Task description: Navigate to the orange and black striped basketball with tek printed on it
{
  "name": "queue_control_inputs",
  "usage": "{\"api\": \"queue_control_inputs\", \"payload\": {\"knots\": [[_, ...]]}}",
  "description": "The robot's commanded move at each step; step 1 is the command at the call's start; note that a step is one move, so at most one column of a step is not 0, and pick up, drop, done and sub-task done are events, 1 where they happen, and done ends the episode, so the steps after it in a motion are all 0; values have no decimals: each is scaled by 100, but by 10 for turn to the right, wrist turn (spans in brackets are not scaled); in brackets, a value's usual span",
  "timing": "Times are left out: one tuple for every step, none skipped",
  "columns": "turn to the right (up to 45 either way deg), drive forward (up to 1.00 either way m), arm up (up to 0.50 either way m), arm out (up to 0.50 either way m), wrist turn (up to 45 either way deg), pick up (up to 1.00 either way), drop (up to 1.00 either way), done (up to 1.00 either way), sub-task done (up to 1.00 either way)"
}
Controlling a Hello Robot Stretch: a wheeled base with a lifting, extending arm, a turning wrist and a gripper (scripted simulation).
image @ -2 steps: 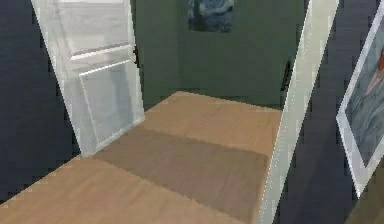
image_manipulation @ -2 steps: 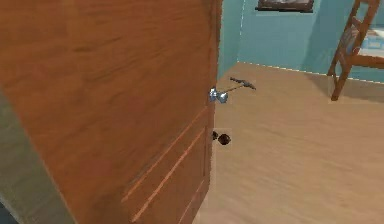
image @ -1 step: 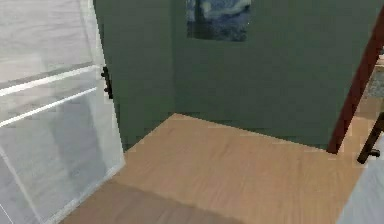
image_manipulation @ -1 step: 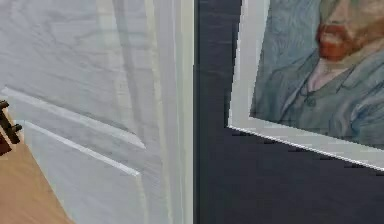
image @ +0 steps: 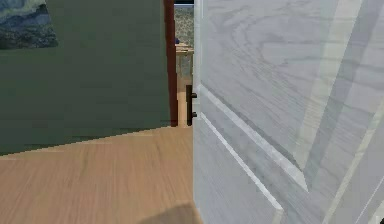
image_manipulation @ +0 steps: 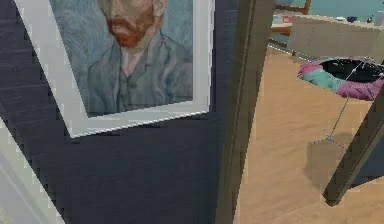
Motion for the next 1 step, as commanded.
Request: {"api": "queue_control_inputs", "payload": {"knots": [[0, 5, 0, 0, 0, 0, 0, 0, 0]]}}
